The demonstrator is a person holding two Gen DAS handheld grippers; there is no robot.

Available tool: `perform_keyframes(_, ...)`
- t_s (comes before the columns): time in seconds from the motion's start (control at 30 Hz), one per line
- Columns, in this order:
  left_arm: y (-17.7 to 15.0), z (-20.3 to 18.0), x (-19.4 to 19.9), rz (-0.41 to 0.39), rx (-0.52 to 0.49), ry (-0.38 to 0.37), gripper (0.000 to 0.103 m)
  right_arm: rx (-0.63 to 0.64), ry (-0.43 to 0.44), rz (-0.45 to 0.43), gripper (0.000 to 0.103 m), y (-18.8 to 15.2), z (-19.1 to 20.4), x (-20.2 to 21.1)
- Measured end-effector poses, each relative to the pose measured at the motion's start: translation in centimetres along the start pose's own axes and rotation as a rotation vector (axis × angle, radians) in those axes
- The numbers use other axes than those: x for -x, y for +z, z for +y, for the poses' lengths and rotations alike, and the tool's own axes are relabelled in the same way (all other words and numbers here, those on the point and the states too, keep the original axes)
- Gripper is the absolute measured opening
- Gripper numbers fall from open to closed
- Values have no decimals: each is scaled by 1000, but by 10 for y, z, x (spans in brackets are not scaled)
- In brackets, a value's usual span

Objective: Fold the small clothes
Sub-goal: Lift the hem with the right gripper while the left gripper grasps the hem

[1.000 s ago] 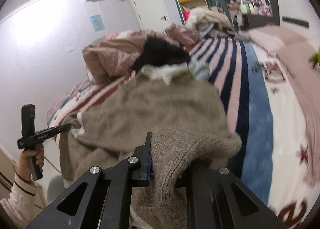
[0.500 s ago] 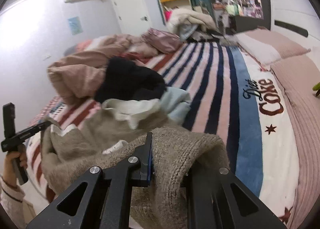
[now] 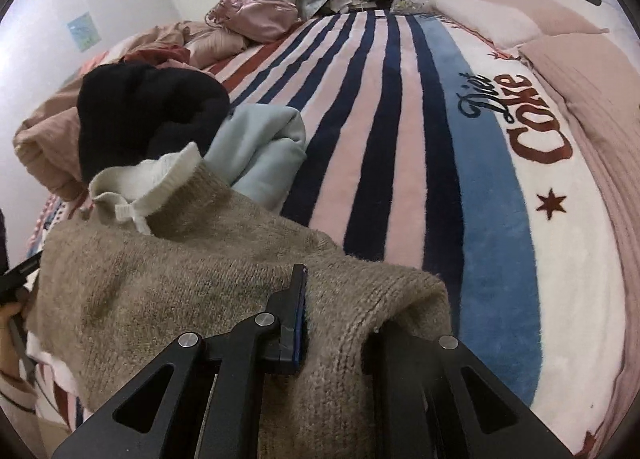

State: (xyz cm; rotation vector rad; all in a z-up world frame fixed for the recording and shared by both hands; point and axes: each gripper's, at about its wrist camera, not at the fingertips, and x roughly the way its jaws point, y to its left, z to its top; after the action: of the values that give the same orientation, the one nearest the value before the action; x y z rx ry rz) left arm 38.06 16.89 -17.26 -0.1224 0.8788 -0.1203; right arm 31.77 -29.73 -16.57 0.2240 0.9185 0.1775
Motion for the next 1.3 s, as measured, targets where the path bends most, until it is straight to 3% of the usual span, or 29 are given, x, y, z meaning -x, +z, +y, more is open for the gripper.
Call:
perform_keyframes(0.03, 0, -1, 6, -6, -5, -2, 51, 10, 5, 0, 11, 0, 1, 5)
perform_keyframes(0.1, 1, -2, 23, -47, -20, 12, 74, 32, 19, -10, 19, -2, 4, 17)
perform_keyframes(0.2, -1, -1, 64, -98, -52, -9, 80, 43, 58, -35, 42, -6, 5, 41)
perform_keyframes(0.23, -3, 0, 74, -107, -56, -23, 85, 42, 76, -38, 53, -9, 5, 49)
perform_keyframes(0.3, -11, 1, 93, -119, -61, -46, 90, 44, 79, -50, 61, -15, 3, 62)
perform_keyframes(0.37, -27, 0, 108, -119, -77, -67, 90, 53, 61, -60, 71, -26, 2, 75)
perform_keyframes(0.47, -56, 1, 117, -93, -77, -107, 91, 64, 70, -51, 74, -46, -3, 86)
perform_keyframes(0.8, -129, -7, 78, 59, -3, -308, 92, -20, 199, 78, 73, -110, -23, 59)
perform_keyframes(0.83, -132, -8, 75, 67, 14, -334, 88, -11, 202, 73, 58, -112, -20, 59)
perform_keyframes(0.87, -134, -10, 75, 66, 34, -360, 82, -1, 204, 69, 36, -113, -18, 60)
perform_keyframes(0.9, -134, -11, 76, 62, 41, -370, 61, 13, 201, 64, 25, -113, -14, 62)
perform_keyframes(0.93, -132, -14, 79, 58, 37, -369, 37, 29, 194, 51, 8, -112, -9, 66)
perform_keyframes(0.97, -130, -15, 82, 57, 31, -367, 24, 50, 188, 34, 7, -111, -4, 70)
perform_keyframes(1.0, -126, -16, 85, 55, 28, -373, 5, 72, 182, 9, 6, -109, 1, 75)
perform_keyframes(1.17, -89, -15, 114, -64, 46, -397, 5, 97, 209, -157, 5, -74, 20, 109)
perform_keyframes(1.3, -49, -14, 126, -143, 52, -381, 5, 87, 180, -249, 5, -33, 28, 115)
